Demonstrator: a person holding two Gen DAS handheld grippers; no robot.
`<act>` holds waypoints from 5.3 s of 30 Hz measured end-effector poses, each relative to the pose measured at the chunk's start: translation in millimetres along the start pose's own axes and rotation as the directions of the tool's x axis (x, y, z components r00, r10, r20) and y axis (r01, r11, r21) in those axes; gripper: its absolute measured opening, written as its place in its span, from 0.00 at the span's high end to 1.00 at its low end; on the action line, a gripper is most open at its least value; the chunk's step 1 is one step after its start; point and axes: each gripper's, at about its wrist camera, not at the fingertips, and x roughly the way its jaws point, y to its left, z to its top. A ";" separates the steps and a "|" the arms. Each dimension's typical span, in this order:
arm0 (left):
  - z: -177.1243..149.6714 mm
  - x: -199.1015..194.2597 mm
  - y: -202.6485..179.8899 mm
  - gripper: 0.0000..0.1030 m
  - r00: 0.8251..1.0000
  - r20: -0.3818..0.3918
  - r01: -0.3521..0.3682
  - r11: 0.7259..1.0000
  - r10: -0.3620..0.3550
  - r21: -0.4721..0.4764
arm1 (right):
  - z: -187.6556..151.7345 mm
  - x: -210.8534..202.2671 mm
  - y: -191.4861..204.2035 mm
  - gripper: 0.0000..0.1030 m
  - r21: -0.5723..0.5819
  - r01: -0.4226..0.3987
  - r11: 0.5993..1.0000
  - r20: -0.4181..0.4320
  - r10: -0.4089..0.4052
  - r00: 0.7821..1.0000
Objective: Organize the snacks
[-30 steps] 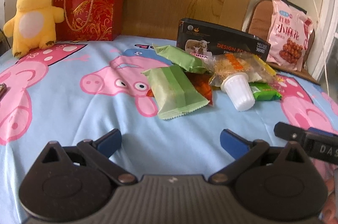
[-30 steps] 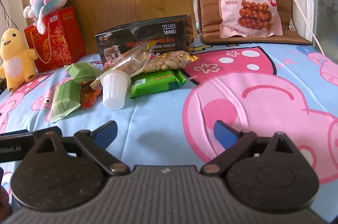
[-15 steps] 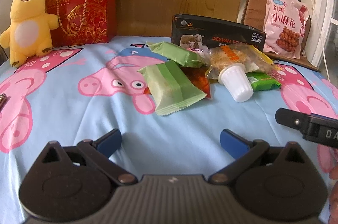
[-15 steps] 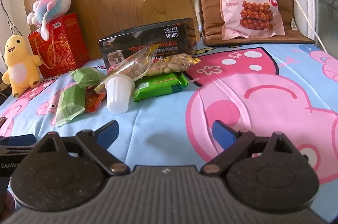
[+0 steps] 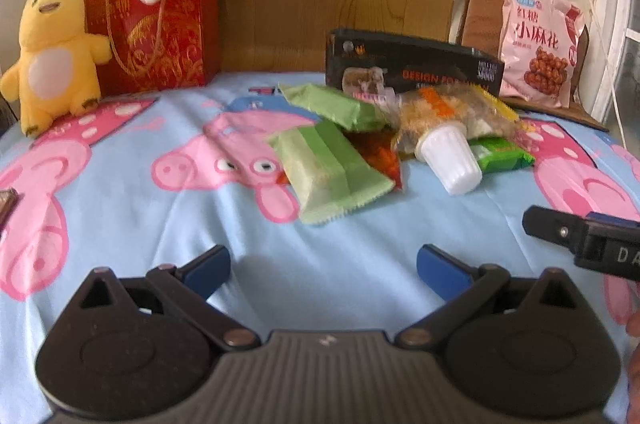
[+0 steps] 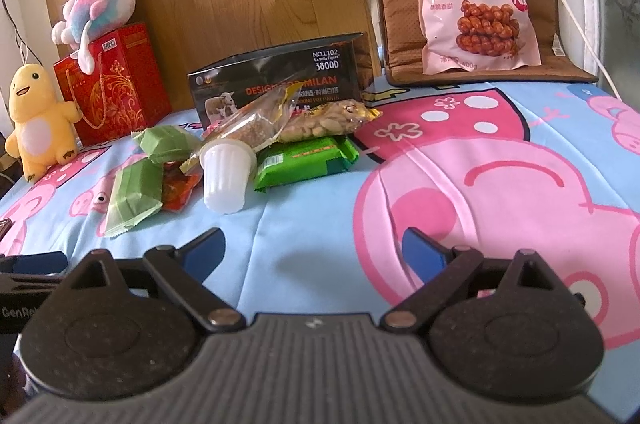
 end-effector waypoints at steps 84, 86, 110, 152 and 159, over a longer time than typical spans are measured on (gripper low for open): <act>19.4 7.4 103.4 0.57 0.871 -0.128 0.404 0.839 -0.475 -0.366 | -1.6 17.6 158.5 0.53 -0.545 -0.518 0.659 -0.297 0.427 0.854; 22.7 11.3 72.7 0.57 0.843 -0.160 0.451 0.836 -0.514 -0.313 | 0.4 11.2 136.7 0.54 -0.539 -0.491 0.684 -0.282 0.403 0.871; 221.5 136.4 -44.8 0.50 0.873 -0.080 0.472 0.875 -0.481 -0.109 | 149.1 105.9 30.3 0.52 -0.387 -0.226 0.894 0.051 0.266 0.963; 95.0 74.0 -110.2 0.22 0.765 -0.261 0.608 0.794 -0.588 -0.004 | 1.7 -43.3 -85.7 0.27 -0.121 -0.138 0.983 -0.036 0.135 0.990; 83.3 79.2 -128.6 0.35 0.763 -0.315 0.608 0.792 -0.564 0.054 | 0.5 -18.8 -70.3 0.27 -0.202 -0.129 0.971 -0.060 0.119 0.991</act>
